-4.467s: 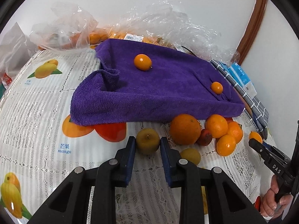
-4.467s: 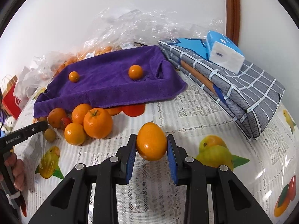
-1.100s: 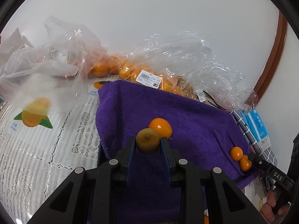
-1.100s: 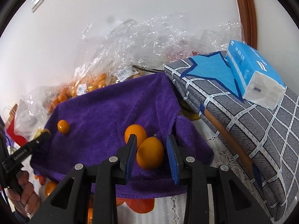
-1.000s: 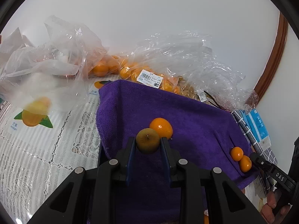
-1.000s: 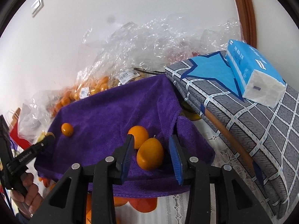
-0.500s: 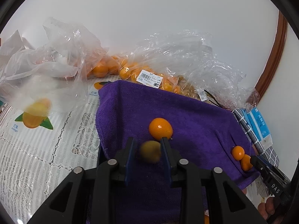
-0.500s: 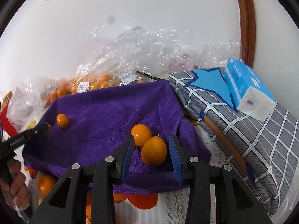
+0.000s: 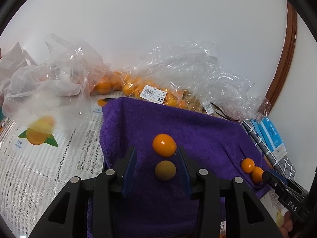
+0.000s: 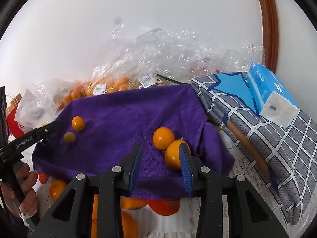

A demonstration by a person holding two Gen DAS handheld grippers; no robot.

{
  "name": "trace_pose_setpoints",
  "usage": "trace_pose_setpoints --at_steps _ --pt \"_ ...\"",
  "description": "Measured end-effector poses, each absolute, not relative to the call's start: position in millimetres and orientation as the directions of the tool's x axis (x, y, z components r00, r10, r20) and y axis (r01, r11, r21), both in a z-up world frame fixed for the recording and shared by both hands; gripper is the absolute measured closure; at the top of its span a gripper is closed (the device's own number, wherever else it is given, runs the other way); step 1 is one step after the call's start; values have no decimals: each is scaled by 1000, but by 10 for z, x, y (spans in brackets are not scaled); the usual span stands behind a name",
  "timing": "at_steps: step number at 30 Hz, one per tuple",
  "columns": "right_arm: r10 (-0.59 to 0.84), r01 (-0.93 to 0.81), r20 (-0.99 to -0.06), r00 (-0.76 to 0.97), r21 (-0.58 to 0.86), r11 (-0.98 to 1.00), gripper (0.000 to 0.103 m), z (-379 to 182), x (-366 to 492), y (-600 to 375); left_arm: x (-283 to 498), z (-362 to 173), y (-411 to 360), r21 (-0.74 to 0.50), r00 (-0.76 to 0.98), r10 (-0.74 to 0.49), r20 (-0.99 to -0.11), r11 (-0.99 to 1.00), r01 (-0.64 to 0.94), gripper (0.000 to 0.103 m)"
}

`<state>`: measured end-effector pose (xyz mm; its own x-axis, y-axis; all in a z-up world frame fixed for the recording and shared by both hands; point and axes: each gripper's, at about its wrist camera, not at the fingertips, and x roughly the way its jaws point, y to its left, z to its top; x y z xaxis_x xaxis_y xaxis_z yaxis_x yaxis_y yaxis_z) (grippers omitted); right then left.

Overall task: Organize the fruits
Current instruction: 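Release the orange with the right gripper while the left gripper releases the brownish fruit onto the towel, then withdraw both open grippers from the towel toward the loose fruit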

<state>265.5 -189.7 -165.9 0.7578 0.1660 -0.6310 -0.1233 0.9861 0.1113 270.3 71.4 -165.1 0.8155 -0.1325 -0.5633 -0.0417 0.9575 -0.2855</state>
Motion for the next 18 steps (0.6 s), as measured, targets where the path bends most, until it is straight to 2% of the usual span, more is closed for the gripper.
trace_pose_setpoints --at_steps 5,9,18 --pt "186 -125 -604 775 143 982 66 -1609 2447 -1897 2704 -1650 732 -300 809 -156 -567 954 -27 64" --pt "285 -98 -641 713 312 945 66 -1744 2238 -1991 2706 -1650 748 -312 808 -162 -566 950 -29 58" --pt "296 -181 -649 701 240 954 65 -1764 1869 -1737 2478 -1611 851 -340 825 -160 -542 939 -41 52"
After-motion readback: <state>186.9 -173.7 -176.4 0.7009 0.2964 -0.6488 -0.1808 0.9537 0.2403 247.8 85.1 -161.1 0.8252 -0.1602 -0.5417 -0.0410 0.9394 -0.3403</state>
